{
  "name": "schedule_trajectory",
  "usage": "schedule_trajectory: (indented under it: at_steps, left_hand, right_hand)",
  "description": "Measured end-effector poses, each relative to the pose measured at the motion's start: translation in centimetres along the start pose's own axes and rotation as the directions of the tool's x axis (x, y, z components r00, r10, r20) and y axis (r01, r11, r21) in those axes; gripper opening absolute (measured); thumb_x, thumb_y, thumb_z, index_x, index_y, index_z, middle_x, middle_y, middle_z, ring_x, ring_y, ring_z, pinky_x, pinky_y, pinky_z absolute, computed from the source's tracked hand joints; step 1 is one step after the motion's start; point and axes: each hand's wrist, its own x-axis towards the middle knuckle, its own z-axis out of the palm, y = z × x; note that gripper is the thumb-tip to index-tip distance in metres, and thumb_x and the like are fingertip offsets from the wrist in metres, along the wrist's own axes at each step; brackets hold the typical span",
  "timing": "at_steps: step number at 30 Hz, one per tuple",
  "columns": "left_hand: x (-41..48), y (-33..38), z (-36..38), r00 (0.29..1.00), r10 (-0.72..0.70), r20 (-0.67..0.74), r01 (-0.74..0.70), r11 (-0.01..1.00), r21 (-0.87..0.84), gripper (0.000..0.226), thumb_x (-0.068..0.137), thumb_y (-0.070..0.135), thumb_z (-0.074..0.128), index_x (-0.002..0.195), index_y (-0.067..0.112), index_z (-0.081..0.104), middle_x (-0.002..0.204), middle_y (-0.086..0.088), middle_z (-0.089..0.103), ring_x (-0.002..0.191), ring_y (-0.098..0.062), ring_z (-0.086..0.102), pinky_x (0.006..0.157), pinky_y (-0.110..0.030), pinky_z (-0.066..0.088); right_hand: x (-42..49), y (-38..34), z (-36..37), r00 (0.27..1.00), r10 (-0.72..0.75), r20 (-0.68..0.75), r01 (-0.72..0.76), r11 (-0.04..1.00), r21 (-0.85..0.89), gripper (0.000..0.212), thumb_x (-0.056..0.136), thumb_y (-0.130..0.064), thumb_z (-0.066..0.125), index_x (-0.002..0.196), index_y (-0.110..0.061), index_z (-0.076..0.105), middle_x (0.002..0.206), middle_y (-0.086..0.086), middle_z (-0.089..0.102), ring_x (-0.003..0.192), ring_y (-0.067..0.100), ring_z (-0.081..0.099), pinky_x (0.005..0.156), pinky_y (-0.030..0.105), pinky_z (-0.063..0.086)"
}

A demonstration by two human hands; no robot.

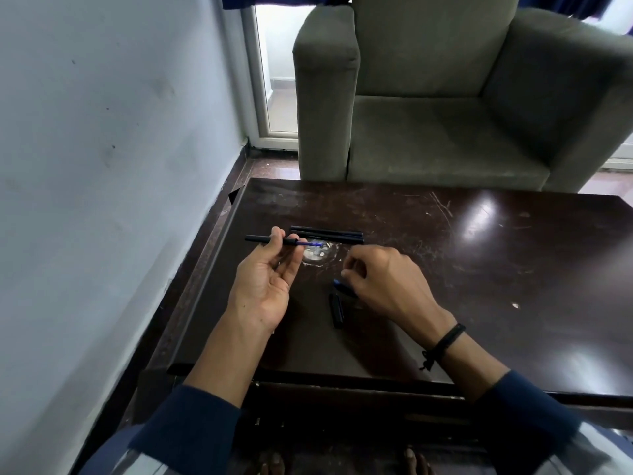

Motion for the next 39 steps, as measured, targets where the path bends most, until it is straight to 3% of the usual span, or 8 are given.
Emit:
schedule_trajectory:
  at_steps: [5,9,14,20,24,29,35,39]
  left_hand:
    - [0.4,-0.5,-0.2,1.0,0.02,-0.011,-0.02,0.997,0.077,0.009,0.095,0.014,0.066,0.094,0.005,0.068,0.088,-0.01,0.072,0.089,-0.02,0.072,0.069,-0.024,0.061]
    - [0.2,-0.9,-0.1,1.0,0.025,0.006,-0.026,0.989,0.143,0.012,0.096,0.014,0.065,0.091,0.004,0.07,0.084,-0.009,0.074,0.081,-0.018,0.075,0.068,-0.024,0.061]
    - [-0.1,-1.5,0.3,0.999,0.008,0.036,-0.015,0.977,0.214,0.011,0.096,0.012,0.064,0.091,0.004,0.07,0.084,-0.009,0.076,0.077,-0.016,0.075,0.067,-0.023,0.06]
    - [0.3,-0.5,-0.1,0.998,0.063,-0.015,-0.06,0.983,0.172,0.007,0.096,0.01,0.065,0.096,0.003,0.068,0.085,-0.009,0.075,0.083,-0.019,0.076,0.071,-0.027,0.062]
    - [1.1,0.8,-0.9,0.992,0.081,-0.096,-0.075,0.995,0.07,0.009,0.095,0.008,0.065,0.103,0.003,0.065,0.09,-0.014,0.073,0.096,-0.029,0.075,0.069,-0.028,0.061]
    - [0.8,0.5,-0.7,0.999,0.016,-0.033,-0.01,0.986,0.169,0.009,0.094,0.004,0.065,0.103,0.001,0.065,0.092,-0.017,0.075,0.088,-0.025,0.076,0.07,-0.028,0.061]
    - [0.2,-0.2,-0.2,0.996,-0.019,0.089,-0.007,0.959,0.285,0.007,0.095,0.004,0.063,0.096,0.003,0.07,0.099,-0.016,0.077,0.096,-0.025,0.075,0.078,-0.026,0.062]
    - [0.2,-0.9,0.0,0.989,-0.087,0.12,0.049,0.957,0.286,0.009,0.093,0.002,0.064,0.096,0.004,0.072,0.095,-0.012,0.077,0.09,-0.018,0.076,0.075,-0.023,0.06]
  right_hand:
    - [0.6,-0.4,0.3,0.989,-0.077,-0.128,0.103,0.973,0.208,0.019,0.092,-0.041,0.069,0.107,-0.029,0.069,0.095,-0.014,0.067,0.084,0.008,0.063,0.072,0.032,0.055]
    - [0.4,-0.9,0.4,0.979,-0.127,-0.161,0.176,0.925,0.338,0.035,0.089,-0.045,0.074,0.121,-0.03,0.07,0.096,-0.015,0.068,0.079,0.003,0.064,0.073,0.029,0.057]
    - [0.2,-0.8,1.0,0.965,-0.147,-0.219,0.212,0.925,0.315,0.019,0.092,-0.026,0.074,0.111,-0.026,0.077,0.104,-0.011,0.076,0.093,0.006,0.069,0.08,0.035,0.059]
    - [0.4,-0.5,0.2,0.973,-0.103,-0.208,0.17,0.925,0.341,0.012,0.092,-0.021,0.074,0.103,-0.026,0.078,0.097,-0.015,0.073,0.09,0.004,0.067,0.08,0.031,0.057]
    - [0.9,0.1,0.0,0.975,-0.07,-0.21,0.146,0.917,0.372,0.014,0.093,-0.014,0.072,0.102,-0.022,0.079,0.098,-0.014,0.074,0.092,0.003,0.068,0.082,0.021,0.054]
    - [1.0,0.2,0.1,0.98,-0.035,-0.194,0.119,0.891,0.439,0.019,0.094,-0.005,0.07,0.103,-0.018,0.081,0.094,-0.013,0.074,0.091,-0.002,0.067,0.077,0.005,0.045]
    - [1.0,-0.1,0.2,0.991,0.006,-0.137,0.069,0.844,0.532,0.011,0.091,-0.01,0.075,0.097,-0.019,0.079,0.084,-0.01,0.074,0.079,0.004,0.069,0.073,0.021,0.057]
    - [0.6,-0.6,0.5,0.99,-0.033,-0.139,0.108,0.812,0.573,0.014,0.09,-0.009,0.076,0.096,-0.022,0.077,0.089,-0.012,0.076,0.085,0.004,0.072,0.078,0.025,0.06]
